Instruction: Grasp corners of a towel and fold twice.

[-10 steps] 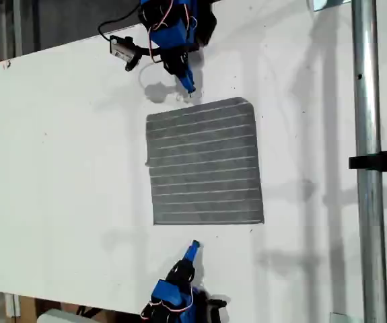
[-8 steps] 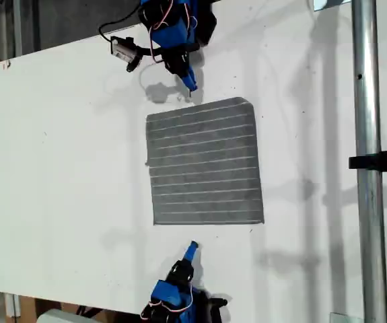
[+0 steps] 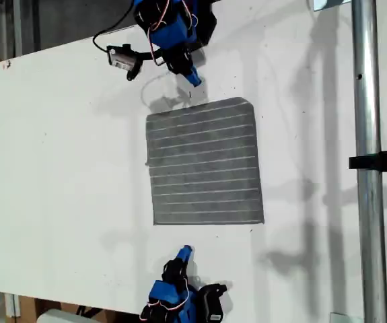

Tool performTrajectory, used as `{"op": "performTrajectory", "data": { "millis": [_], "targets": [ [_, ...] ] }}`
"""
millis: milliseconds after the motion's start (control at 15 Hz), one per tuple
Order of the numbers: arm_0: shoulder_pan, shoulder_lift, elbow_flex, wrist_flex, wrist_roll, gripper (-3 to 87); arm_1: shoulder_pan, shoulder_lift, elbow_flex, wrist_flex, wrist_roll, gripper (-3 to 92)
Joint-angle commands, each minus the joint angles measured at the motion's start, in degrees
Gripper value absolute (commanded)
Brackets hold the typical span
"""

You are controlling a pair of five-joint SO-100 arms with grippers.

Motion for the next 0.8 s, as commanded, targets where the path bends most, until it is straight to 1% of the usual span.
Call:
{"op": "performTrajectory", "data": {
  "millis": [0, 67, 200, 267, 400, 533, 600, 667, 733],
  "targets": [
    [0.26, 0.26, 0.18, 0.09, -1.05, -1.8, -5.98, -34.10, -29.97, 2.29, -4.39, -0.2],
    [0.79, 0.26, 0.18, 0.18, -1.49, -1.8, -8.70, -44.47, -39.99, 6.06, -5.98, -0.2],
    [1.67, 0.26, 0.09, 0.26, -2.55, -1.8, -13.01, -57.92, -53.79, 10.37, -8.61, -0.2],
    [2.20, 0.26, 0.09, 0.26, -3.08, -1.8, -14.24, -61.00, -56.34, 11.07, -8.70, -0.2],
    [2.90, 0.26, 0.09, 0.26, -3.60, -1.8, -15.03, -61.35, -56.25, 9.84, -9.23, 0.8],
    [3.43, 0.26, 0.09, 0.26, -3.96, -1.8, -13.97, -59.41, -55.02, 10.20, -8.61, 24.8],
    [3.87, 0.26, 0.09, 0.26, -4.04, -1.8, -13.01, -58.89, -54.05, 8.00, -10.72, 43.4],
    [4.22, 0.26, 0.09, 0.26, -3.96, -1.8, -11.78, -59.24, -53.26, 8.26, -11.95, 42.6],
    [4.66, 0.26, 0.09, 0.35, -3.87, -1.8, -10.37, -59.41, -49.75, 8.17, -11.60, 38.1]
  ]
}}
